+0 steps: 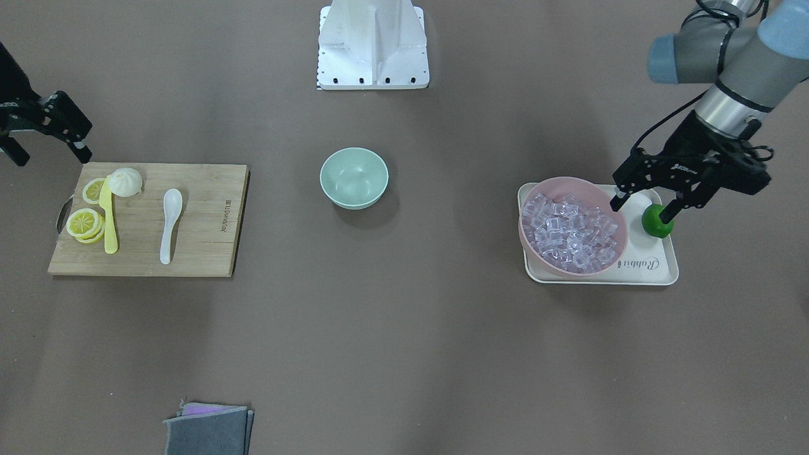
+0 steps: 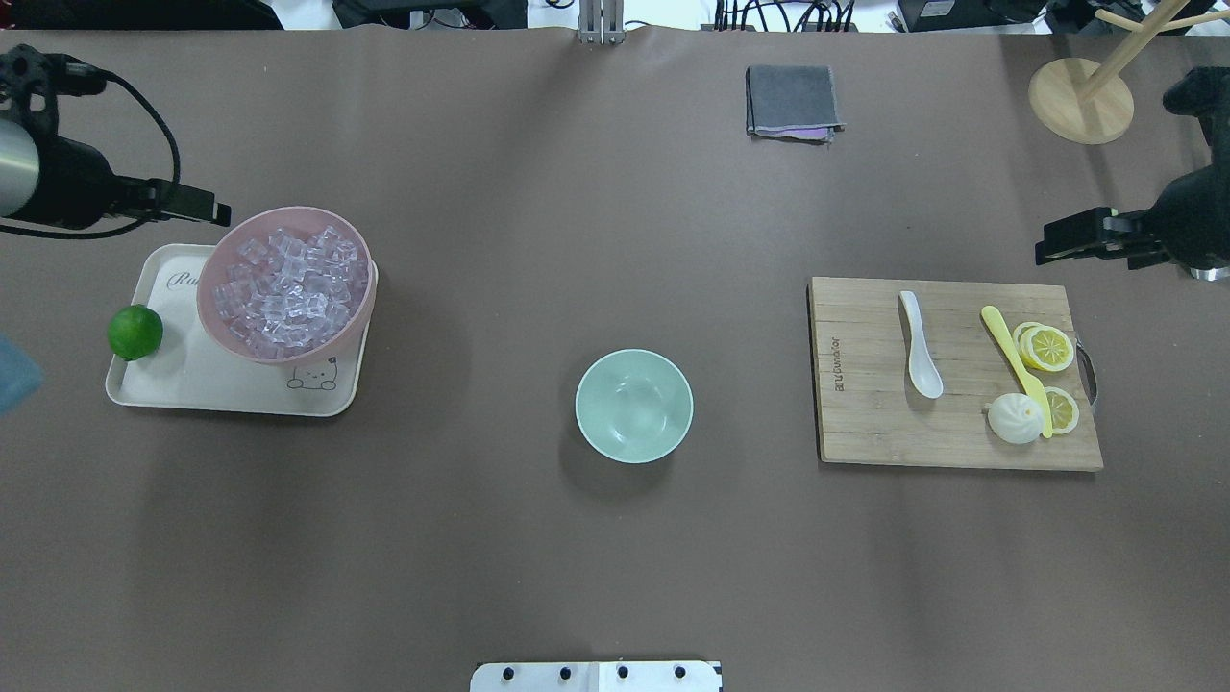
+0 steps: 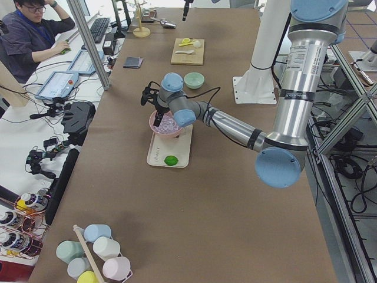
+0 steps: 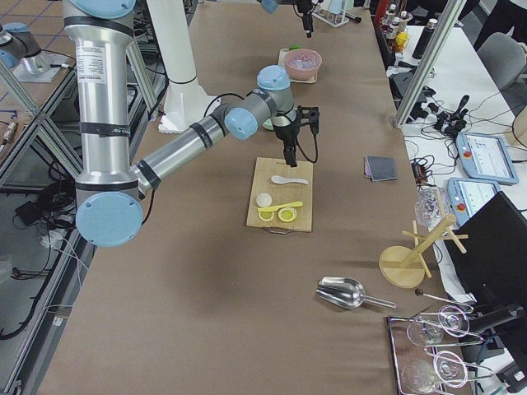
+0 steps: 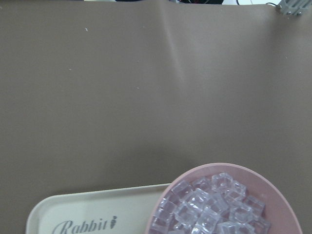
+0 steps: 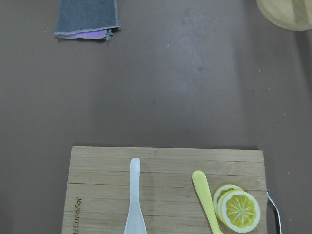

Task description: Put spoon and ice into bowl

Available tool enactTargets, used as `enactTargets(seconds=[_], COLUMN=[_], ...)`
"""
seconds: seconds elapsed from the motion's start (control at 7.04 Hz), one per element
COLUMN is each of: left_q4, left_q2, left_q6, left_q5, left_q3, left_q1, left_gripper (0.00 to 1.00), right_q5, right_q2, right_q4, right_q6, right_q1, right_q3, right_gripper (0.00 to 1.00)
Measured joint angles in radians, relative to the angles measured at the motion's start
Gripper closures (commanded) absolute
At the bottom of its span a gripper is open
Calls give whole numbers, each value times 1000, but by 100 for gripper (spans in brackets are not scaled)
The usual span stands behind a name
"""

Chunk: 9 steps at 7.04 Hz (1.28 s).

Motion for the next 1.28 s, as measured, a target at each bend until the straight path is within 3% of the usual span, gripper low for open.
enactTargets(seconds=[0.28,0.43,0.71,1.28], left_q4=[3,4,4,6], left_q2=[-13,-14,-16,-24], left_q6=[-11,-7,0,1], left_q5=[130,177,210,255], left_q3=[2,3,7,14], left_q1=[114,155,196,241], left_gripper=[15,16,16,42], right_q5=[-34,-38,-44,-47], right_q2=[2,2,2,2], right_q4=[12,16,18,18], right_q6=[22,24,24,25], right_q1=[-34,-37,-39,-39], right_q3=[1,1,0,0], right_gripper=[0,0,0,0])
